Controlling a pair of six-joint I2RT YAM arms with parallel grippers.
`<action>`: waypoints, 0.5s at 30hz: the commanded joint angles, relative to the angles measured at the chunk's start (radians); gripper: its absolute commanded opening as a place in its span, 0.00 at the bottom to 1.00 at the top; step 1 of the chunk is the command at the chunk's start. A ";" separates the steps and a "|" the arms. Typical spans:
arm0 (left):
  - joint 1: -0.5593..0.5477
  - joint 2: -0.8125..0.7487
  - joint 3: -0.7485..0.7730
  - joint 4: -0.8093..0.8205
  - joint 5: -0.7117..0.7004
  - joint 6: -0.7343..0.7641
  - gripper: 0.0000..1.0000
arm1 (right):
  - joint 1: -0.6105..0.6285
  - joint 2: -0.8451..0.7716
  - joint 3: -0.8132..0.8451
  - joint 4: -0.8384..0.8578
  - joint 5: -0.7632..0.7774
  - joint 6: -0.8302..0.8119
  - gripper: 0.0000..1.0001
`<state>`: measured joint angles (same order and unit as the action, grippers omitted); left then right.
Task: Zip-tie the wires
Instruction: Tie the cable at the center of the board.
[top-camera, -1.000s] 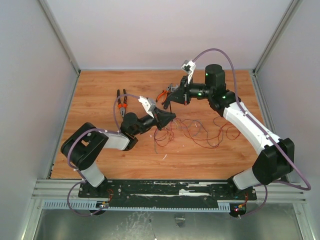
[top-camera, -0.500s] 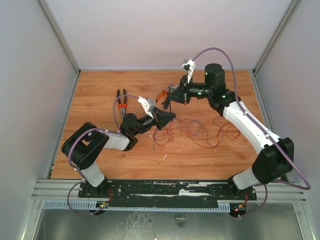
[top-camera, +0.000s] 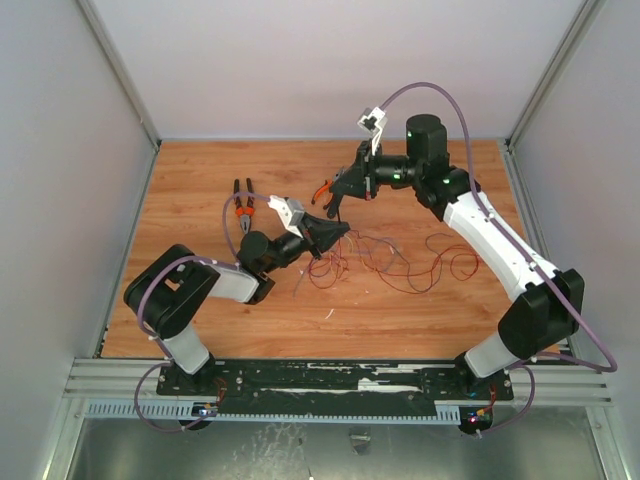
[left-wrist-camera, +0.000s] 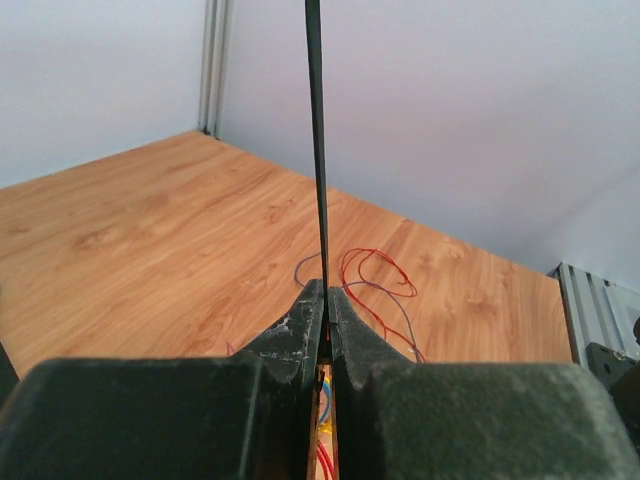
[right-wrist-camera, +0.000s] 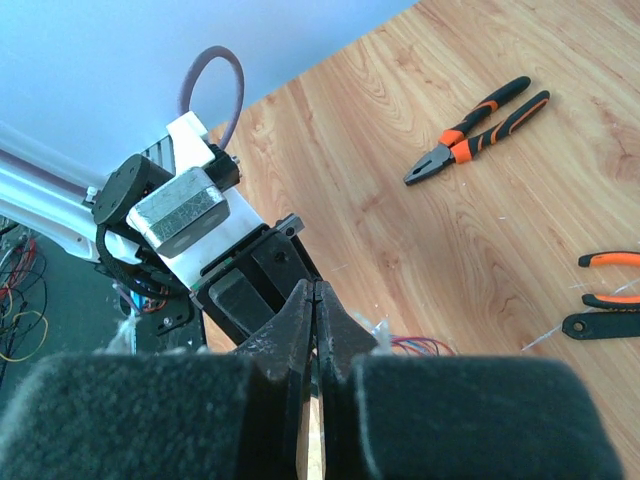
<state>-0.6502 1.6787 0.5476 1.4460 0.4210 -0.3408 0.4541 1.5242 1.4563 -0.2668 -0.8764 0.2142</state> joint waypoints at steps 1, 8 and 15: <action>-0.016 0.044 -0.043 -0.079 0.031 0.015 0.08 | 0.003 -0.014 0.088 0.116 -0.029 0.032 0.00; -0.034 0.082 -0.057 -0.059 0.025 0.018 0.09 | 0.002 -0.013 0.115 0.111 -0.029 0.037 0.00; -0.046 0.107 -0.073 -0.037 0.009 0.023 0.09 | 0.003 -0.017 0.135 0.100 -0.031 0.035 0.00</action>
<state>-0.6758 1.7409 0.5140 1.5051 0.4000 -0.3378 0.4541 1.5360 1.5017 -0.2817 -0.8867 0.2333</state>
